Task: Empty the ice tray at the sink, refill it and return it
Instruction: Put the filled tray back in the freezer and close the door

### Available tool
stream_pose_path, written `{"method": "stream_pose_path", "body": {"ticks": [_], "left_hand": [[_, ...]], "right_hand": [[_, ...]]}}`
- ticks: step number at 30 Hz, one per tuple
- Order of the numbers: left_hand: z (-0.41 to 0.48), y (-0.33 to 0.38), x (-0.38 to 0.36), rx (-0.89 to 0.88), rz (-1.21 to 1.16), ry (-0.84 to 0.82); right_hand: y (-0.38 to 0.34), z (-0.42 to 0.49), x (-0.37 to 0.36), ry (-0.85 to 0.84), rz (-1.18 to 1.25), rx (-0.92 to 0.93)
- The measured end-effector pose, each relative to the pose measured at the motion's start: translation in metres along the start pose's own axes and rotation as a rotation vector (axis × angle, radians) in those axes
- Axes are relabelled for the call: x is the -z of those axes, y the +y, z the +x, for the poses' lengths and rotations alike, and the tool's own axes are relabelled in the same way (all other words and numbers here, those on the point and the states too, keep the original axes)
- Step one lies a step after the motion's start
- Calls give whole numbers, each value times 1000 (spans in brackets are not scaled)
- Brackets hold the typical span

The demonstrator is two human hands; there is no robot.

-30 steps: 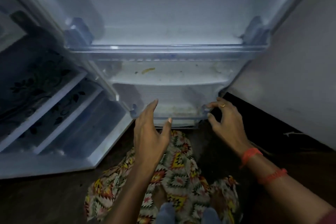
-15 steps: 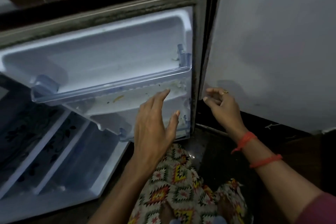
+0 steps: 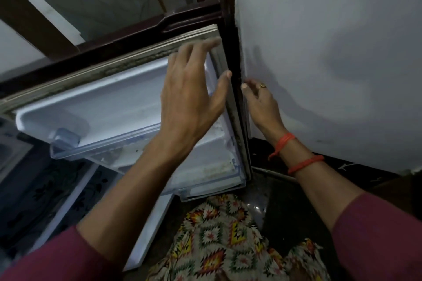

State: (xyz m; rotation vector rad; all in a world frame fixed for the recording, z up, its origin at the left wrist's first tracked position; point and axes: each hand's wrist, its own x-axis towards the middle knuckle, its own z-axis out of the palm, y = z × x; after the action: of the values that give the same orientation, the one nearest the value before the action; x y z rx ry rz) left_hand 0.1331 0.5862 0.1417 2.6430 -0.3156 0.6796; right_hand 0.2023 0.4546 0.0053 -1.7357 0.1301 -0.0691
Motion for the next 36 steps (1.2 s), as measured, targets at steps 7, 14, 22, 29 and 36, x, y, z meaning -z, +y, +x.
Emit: {"method": "stream_pose_path", "body": {"ticks": [7, 14, 22, 29, 36], "left_hand": [[46, -2, -3, -30, 152, 86], [94, -22, -4, 60, 325, 1], [97, -26, -4, 123, 347, -85], [68, -9, 3, 150, 276, -44], [29, 9, 29, 144, 78, -10]], "right_hand": [[-16, 23, -8, -83, 10, 13], [-27, 27, -14, -140, 39, 78], [-25, 20, -11, -165, 62, 105], [-16, 3, 3, -116, 116, 89], [-8, -13, 18, -180, 173, 76]]}}
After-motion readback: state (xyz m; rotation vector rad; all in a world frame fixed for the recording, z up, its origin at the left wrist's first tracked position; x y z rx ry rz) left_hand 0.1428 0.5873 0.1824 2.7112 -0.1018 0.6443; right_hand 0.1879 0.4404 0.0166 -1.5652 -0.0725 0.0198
